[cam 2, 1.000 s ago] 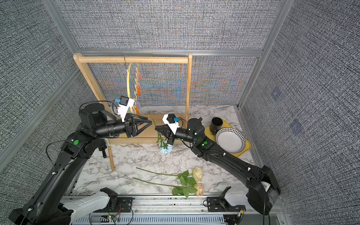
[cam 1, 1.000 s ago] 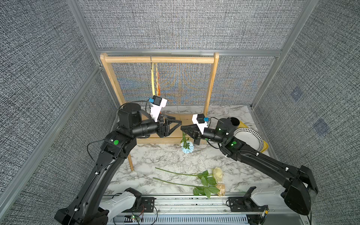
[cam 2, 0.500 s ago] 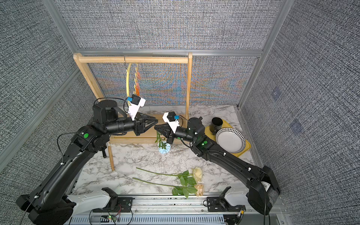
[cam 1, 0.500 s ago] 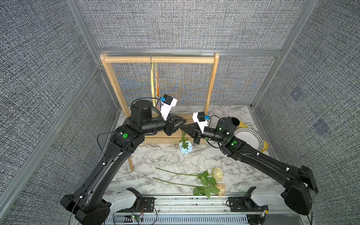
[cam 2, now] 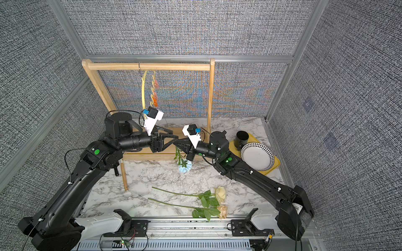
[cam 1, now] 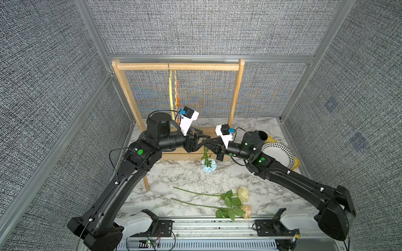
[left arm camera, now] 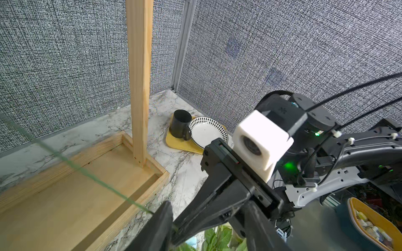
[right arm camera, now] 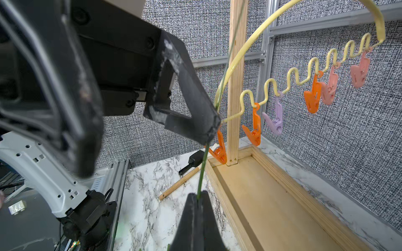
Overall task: Dry the flowers on a clothes hanger
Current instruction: Pick up the flower at the center of the board.
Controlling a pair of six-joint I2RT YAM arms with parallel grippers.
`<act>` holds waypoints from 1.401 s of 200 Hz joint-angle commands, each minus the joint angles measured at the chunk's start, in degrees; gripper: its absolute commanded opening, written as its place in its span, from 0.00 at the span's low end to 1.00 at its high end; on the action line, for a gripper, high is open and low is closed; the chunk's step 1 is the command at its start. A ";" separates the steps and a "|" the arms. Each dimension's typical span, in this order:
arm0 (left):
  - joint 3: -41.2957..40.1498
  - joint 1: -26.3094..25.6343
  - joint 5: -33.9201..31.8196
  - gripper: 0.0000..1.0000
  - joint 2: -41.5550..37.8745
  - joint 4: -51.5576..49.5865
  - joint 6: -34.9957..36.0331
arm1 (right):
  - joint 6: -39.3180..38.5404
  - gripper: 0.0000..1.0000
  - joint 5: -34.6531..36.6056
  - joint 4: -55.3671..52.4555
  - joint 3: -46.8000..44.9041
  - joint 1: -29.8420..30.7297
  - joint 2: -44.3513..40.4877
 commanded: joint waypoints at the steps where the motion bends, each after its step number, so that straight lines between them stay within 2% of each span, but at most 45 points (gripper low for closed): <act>1: -0.52 0.21 -2.62 0.57 -1.02 0.98 1.10 | 0.46 0.00 0.91 2.82 -0.53 -0.06 -1.13; 37: -2.68 0.16 -1.95 0.57 -2.69 2.65 1.57 | 1.97 0.00 2.64 5.61 -2.18 -0.56 -2.52; 52: -3.04 0.17 -2.26 0.60 -2.36 2.80 1.05 | 1.89 0.00 2.15 5.81 -1.97 -0.56 -2.58; 85: -2.67 0.08 -0.24 0.57 -0.27 4.28 -0.68 | 2.04 0.00 -0.40 5.93 -0.98 -0.31 -1.75; 107: -2.66 0.06 -0.31 0.44 0.40 5.47 -1.08 | 2.28 0.00 -1.25 5.81 -0.53 -0.12 -1.39; 125: -2.44 0.08 -0.38 0.27 0.71 6.25 -1.33 | 2.41 0.00 -1.27 5.76 -0.61 -0.06 -1.39; 145: -2.07 0.08 -0.47 0.04 0.68 6.60 -1.32 | 2.33 0.00 -0.93 5.66 -0.59 -0.09 -1.65; 160: -2.14 0.08 -0.32 0.02 0.48 7.19 -1.31 | 2.41 0.00 -0.92 5.57 -0.71 -0.09 -1.74; 167: -2.33 0.08 -0.04 0.02 0.35 7.58 -1.33 | 2.41 0.05 -0.84 5.52 -0.84 -0.05 -1.72; 182: -2.48 0.07 0.25 0.02 0.11 7.97 -1.37 | 2.13 0.27 -0.37 5.45 -1.19 -0.07 -2.30; 204: -2.57 0.08 -0.39 0.02 -0.67 7.81 -0.98 | 0.91 0.47 0.48 4.44 -2.23 -0.27 -4.13; 217: -2.71 0.07 -1.11 0.02 -1.39 7.77 -0.33 | -0.88 0.50 -0.65 2.62 -2.42 -0.41 -5.05; 246: -2.83 0.07 0.29 0.02 -2.17 7.79 0.40 | -5.75 0.50 -3.99 -3.04 -0.75 -0.62 -5.18; 280: -3.03 0.08 3.32 0.02 -2.13 8.06 0.02 | -4.61 0.50 -3.44 -1.75 0.54 -0.70 -3.50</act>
